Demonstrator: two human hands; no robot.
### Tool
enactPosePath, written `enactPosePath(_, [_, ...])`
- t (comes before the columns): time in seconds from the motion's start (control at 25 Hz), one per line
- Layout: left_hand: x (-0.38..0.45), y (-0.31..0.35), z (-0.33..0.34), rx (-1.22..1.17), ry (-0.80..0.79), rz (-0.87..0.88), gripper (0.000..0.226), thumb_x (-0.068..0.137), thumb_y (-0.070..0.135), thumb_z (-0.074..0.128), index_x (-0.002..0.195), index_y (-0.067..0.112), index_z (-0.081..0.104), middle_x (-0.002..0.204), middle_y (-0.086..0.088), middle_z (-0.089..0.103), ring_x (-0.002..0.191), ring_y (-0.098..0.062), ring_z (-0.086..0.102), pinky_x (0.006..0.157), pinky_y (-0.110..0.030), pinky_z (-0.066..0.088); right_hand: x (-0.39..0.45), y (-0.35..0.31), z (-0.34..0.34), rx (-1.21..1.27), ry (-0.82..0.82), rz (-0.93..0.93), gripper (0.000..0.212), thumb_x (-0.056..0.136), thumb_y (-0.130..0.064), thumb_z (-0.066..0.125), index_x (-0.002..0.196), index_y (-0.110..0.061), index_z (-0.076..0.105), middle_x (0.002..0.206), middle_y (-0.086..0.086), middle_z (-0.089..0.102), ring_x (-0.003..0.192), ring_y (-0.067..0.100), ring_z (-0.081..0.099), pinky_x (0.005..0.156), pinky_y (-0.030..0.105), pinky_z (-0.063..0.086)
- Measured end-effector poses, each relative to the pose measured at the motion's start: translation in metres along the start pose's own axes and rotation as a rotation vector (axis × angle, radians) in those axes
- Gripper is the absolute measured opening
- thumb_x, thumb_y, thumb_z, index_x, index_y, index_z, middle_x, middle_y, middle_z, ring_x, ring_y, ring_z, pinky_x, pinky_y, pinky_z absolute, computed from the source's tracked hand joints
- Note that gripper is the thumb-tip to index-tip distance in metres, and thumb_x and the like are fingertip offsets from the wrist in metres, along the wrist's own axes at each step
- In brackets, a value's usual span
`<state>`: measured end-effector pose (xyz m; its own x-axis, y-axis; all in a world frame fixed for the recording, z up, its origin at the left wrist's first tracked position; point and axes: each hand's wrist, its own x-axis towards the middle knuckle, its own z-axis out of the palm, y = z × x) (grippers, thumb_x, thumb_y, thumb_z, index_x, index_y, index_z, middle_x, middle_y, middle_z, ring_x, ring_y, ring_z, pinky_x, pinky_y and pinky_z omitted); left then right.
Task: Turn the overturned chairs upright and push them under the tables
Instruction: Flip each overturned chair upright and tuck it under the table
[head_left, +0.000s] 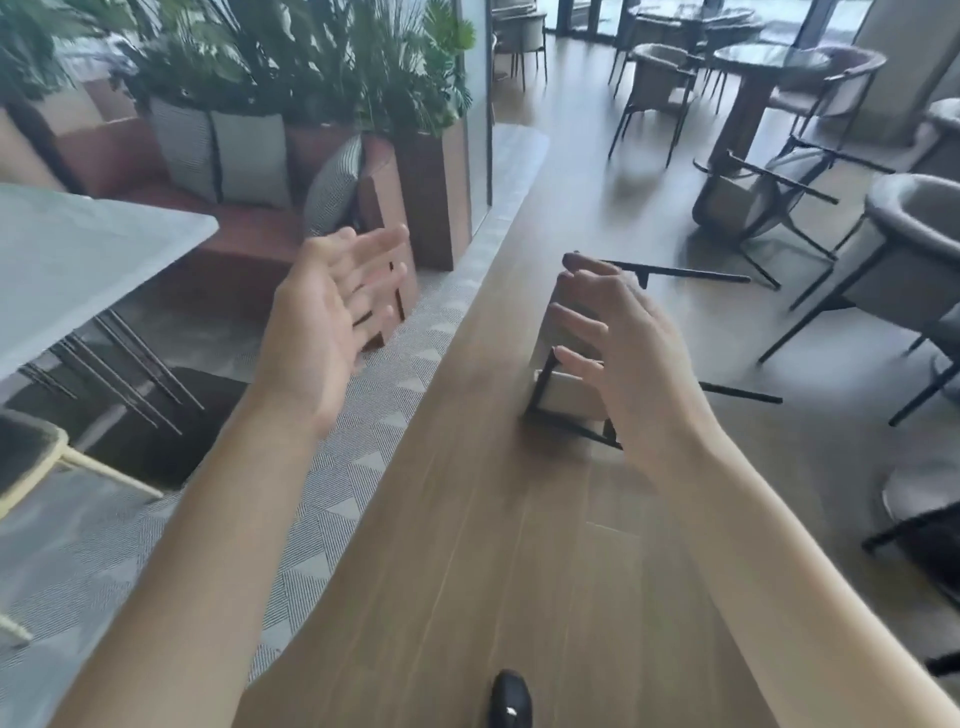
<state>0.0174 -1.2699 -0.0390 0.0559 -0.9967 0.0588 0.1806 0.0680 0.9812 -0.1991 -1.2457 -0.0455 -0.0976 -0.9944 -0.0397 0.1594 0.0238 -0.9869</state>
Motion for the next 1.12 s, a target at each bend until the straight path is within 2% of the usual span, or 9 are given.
enactPosePath(0.12, [0.058,0.001,-0.015,-0.024,0.086,0.052,0.046,0.088,0.044,0.044,0.119,0.025,0.071,0.128,0.012,0.072,0.123,-0.006,0.065,0.109,-0.037,0.04,0.076,-0.008,0.03,-0.061,-0.106,-0.023,0.04,0.078,-0.039,0.056,0.115,-0.035,0.071,0.111,-0.019,0.072,0.109,0.003,0.068,0.098,0.034,0.052])
enactPosePath(0.32, [0.132,0.0,-0.07,-0.01,0.207,0.085,0.039,0.091,0.042,0.042,0.104,0.034,0.078,0.127,0.015,0.072,0.124,-0.005,0.064,0.11,-0.036,0.04,0.176,-0.004,0.1,-0.143,-0.288,-0.054,0.031,0.097,-0.027,0.055,0.125,-0.03,0.067,0.121,-0.013,0.069,0.114,0.006,0.066,0.104,0.042,0.05])
enactPosePath(0.56, [0.233,0.002,-0.162,0.024,0.268,0.059,0.045,0.088,0.045,0.044,0.121,0.03,0.071,0.131,0.016,0.07,0.125,-0.007,0.063,0.11,-0.037,0.041,0.282,0.019,0.202,-0.152,-0.396,-0.065,0.027,0.099,-0.026,0.054,0.12,-0.033,0.069,0.121,-0.011,0.07,0.113,0.004,0.066,0.102,0.041,0.051])
enactPosePath(0.68, [0.298,0.013,-0.199,0.048,0.235,0.062,0.043,0.092,0.043,0.041,0.122,0.032,0.071,0.135,0.014,0.068,0.128,-0.009,0.061,0.114,-0.039,0.04,0.338,0.019,0.248,-0.135,-0.392,-0.096,0.026,0.096,-0.027,0.055,0.115,-0.035,0.071,0.117,-0.01,0.072,0.114,0.005,0.066,0.102,0.041,0.051])
enactPosePath(0.92, [0.425,0.029,-0.243,0.035,0.147,0.054,0.046,0.086,0.047,0.043,0.119,0.037,0.074,0.141,0.011,0.064,0.128,-0.009,0.062,0.11,-0.039,0.042,0.438,0.024,0.308,-0.079,-0.286,-0.104,0.028,0.087,-0.031,0.057,0.109,-0.037,0.073,0.112,-0.01,0.073,0.111,0.005,0.067,0.096,0.036,0.054])
enactPosePath(1.12, [0.51,0.019,-0.253,0.062,0.047,-0.002,0.052,0.085,0.049,0.042,0.128,0.036,0.069,0.145,0.009,0.061,0.129,-0.009,0.061,0.114,-0.041,0.04,0.513,0.025,0.331,-0.113,-0.229,-0.115,0.027,0.085,-0.03,0.056,0.106,-0.037,0.071,0.114,-0.011,0.071,0.114,0.007,0.066,0.101,0.042,0.052])
